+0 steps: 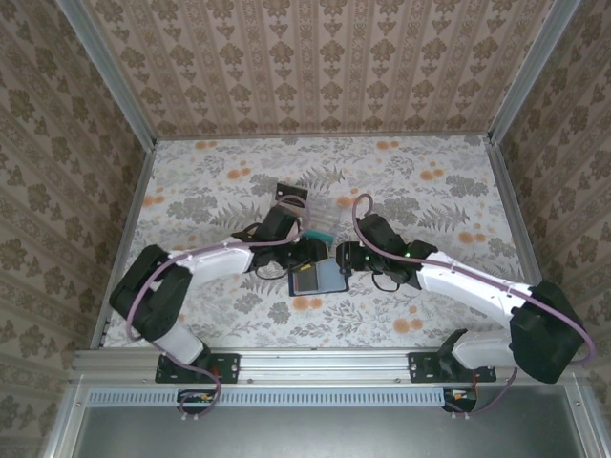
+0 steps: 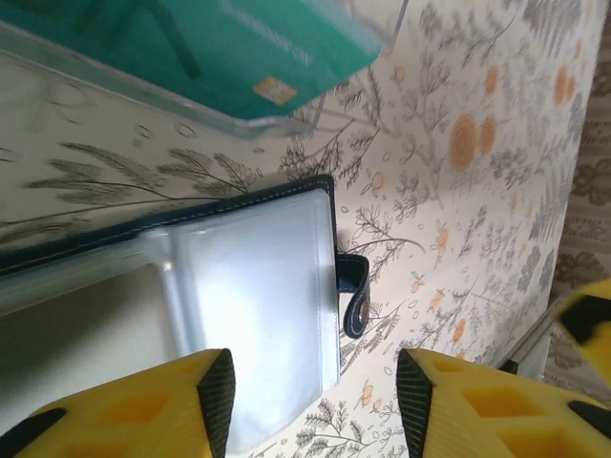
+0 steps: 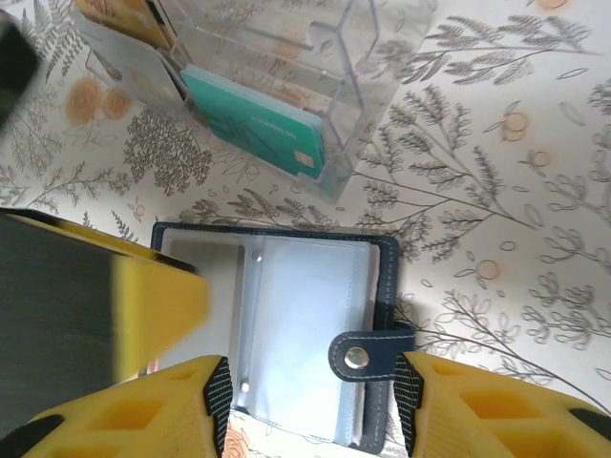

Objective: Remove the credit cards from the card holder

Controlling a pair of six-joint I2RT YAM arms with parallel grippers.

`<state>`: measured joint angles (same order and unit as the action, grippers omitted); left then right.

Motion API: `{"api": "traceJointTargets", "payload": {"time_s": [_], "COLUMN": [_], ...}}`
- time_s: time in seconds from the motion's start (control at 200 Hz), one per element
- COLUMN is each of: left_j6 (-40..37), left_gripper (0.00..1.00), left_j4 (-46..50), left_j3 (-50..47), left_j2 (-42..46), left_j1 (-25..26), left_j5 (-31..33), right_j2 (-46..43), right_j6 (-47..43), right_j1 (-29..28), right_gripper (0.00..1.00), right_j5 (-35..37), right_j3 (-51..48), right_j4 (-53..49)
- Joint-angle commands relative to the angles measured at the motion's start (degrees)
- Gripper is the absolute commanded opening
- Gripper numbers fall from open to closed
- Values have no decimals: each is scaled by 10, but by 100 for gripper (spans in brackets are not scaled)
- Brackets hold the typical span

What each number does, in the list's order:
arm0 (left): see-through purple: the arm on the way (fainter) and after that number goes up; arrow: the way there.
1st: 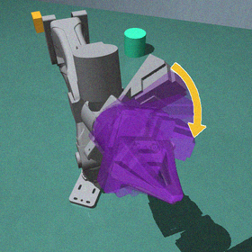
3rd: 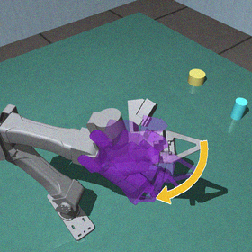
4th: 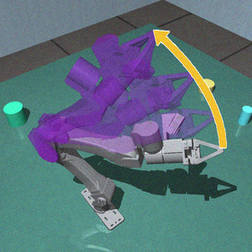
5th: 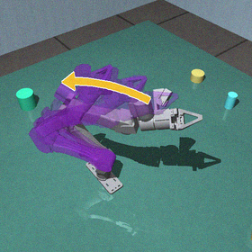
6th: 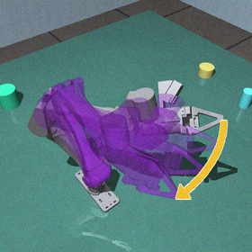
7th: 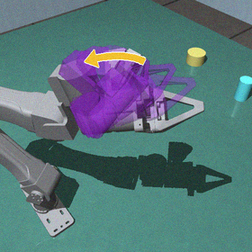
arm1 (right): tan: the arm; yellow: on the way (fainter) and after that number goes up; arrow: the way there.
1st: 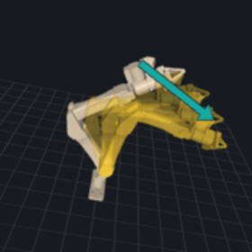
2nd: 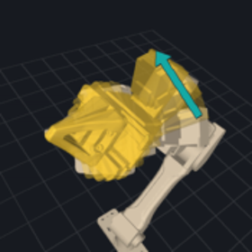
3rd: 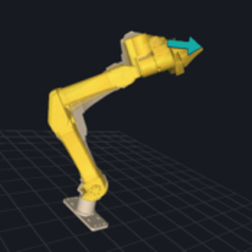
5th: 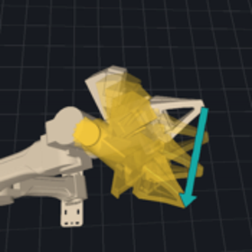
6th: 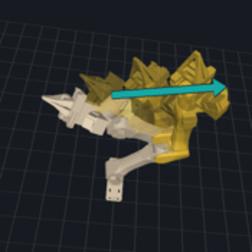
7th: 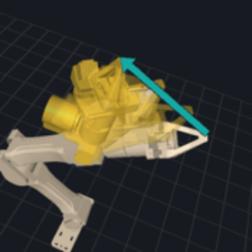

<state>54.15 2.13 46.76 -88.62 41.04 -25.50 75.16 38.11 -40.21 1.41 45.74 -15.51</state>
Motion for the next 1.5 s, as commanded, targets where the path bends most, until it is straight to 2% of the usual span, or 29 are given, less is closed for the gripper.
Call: {"api": "traceJointTargets", "payload": {"time_s": [0.0, 0.16, 0.35, 0.695, 0.855, 1.155, 1.495], "left_j6": [-21, -27, -51, -58, -56, -27, 8], "left_gripper": [54, 61, 74, 90, 92, 73, 53], "left_j4": [62, 128, 197, 208, 200, 102, 3], "left_j3": [-34, -81, -112, -125, -125, -148, -144], "left_j2": [59, 136, 217, 247, 249, 221, 146], "left_j1": [-32, -82, -125, -131, -129, -117, -58], "left_j5": [40, 78, 91, 86, 82, 14, -5], "right_j2": [54, 136, 220, 311, 335, 352, 346], "right_j6": [10, 35, 23, 10, 12, 7, 12], "right_j1": [-13, -34, -66, -73, -74, -73, -71], "right_gripper": [52, 52, 52, 51, 50, 44, 40], "right_j5": [-51, -101, -78, -31, -13, 14, 4], "right_j3": [46, 94, 167, 247, 258, 249, 224], "right_j4": [-20, -40, -110, -201, -221, -230, -204]}}
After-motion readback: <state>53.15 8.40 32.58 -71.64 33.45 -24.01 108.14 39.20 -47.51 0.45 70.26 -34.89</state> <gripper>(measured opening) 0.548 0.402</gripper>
